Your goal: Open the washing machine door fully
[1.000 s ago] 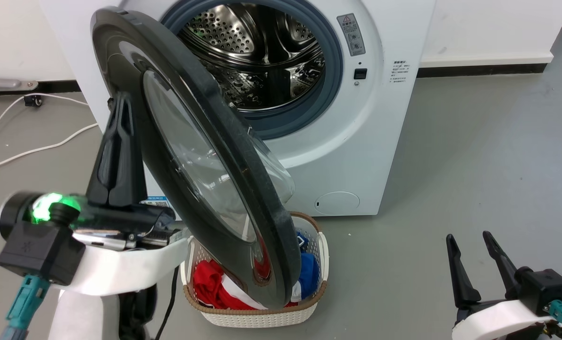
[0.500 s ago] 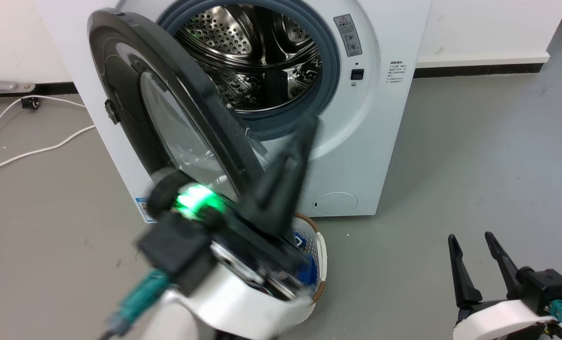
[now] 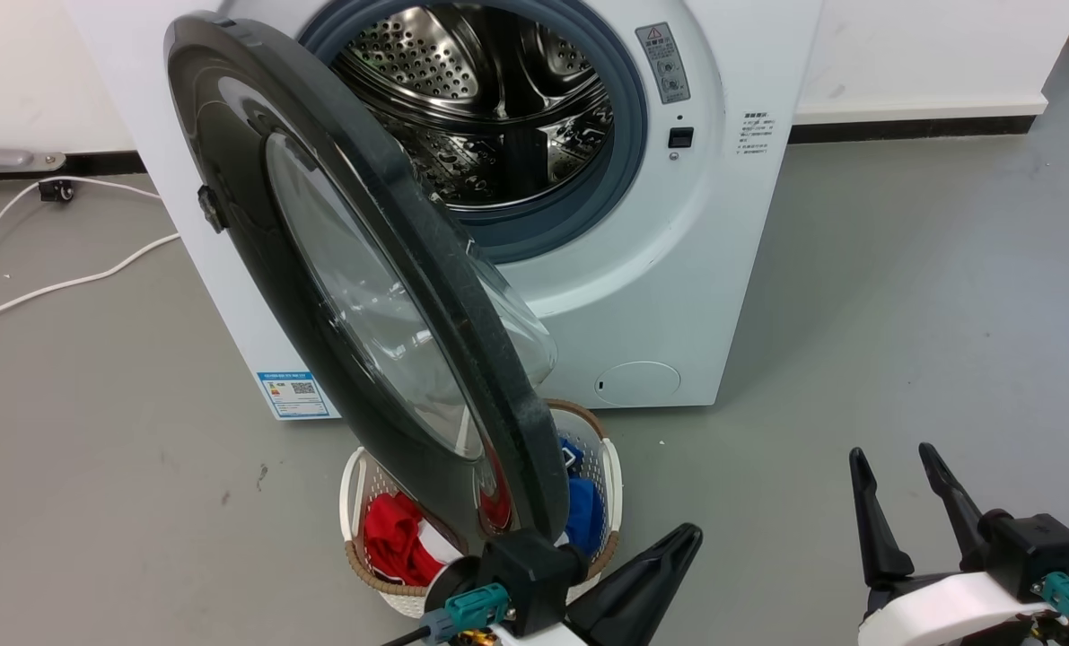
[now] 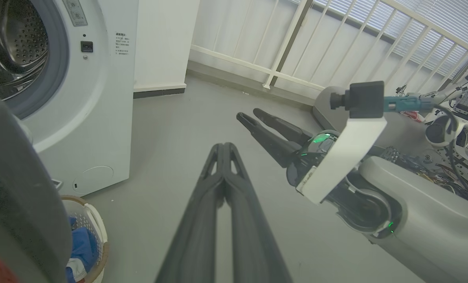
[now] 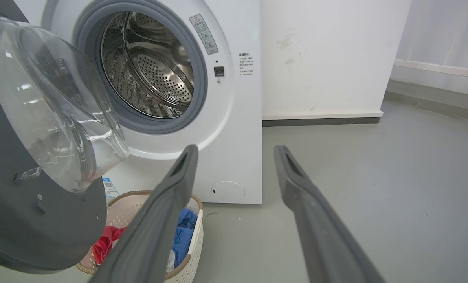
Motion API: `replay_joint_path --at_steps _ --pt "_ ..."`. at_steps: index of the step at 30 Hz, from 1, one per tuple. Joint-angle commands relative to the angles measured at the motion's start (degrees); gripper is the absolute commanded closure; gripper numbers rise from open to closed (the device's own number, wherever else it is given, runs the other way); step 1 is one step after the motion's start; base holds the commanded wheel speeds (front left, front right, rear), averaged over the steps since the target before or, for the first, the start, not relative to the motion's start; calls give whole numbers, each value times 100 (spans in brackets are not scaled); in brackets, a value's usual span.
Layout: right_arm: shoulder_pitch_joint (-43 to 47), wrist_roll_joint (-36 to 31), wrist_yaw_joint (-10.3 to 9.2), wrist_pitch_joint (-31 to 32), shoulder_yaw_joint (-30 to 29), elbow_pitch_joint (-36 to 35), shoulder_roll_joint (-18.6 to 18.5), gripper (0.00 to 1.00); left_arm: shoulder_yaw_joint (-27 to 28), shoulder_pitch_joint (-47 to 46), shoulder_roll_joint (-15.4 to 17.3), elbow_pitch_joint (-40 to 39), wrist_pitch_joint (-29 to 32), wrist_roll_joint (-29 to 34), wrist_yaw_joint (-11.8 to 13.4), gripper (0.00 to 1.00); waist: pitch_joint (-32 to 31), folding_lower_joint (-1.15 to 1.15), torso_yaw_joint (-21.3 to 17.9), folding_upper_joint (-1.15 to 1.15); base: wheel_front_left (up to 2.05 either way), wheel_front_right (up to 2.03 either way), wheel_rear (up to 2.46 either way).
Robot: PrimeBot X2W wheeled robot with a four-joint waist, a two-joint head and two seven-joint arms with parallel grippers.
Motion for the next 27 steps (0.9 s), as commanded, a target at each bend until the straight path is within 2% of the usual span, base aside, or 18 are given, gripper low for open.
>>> replay_joint_path --at_steps 1,14,22,27 --pt "38 -55 -2 -17 -6 8 23 0 -13 21 7 82 -50 -31 4 100 3 0 0 0 0 0 0" --pt "-41 -32 -2 -1 57 80 50 0 452 -830 -139 1473 -823 195 284 100 83 0 -131 0 0 0 0" --pt "-32 -13 -2 -11 28 108 65 0 593 -948 -168 1906 -1101 111 474 100 113 0 -170 0 0 0 0" --pt "-49 -38 -2 -12 -6 126 72 0 735 -750 -71 2052 -1238 124 659 100 103 0 -93 0 0 0 0"
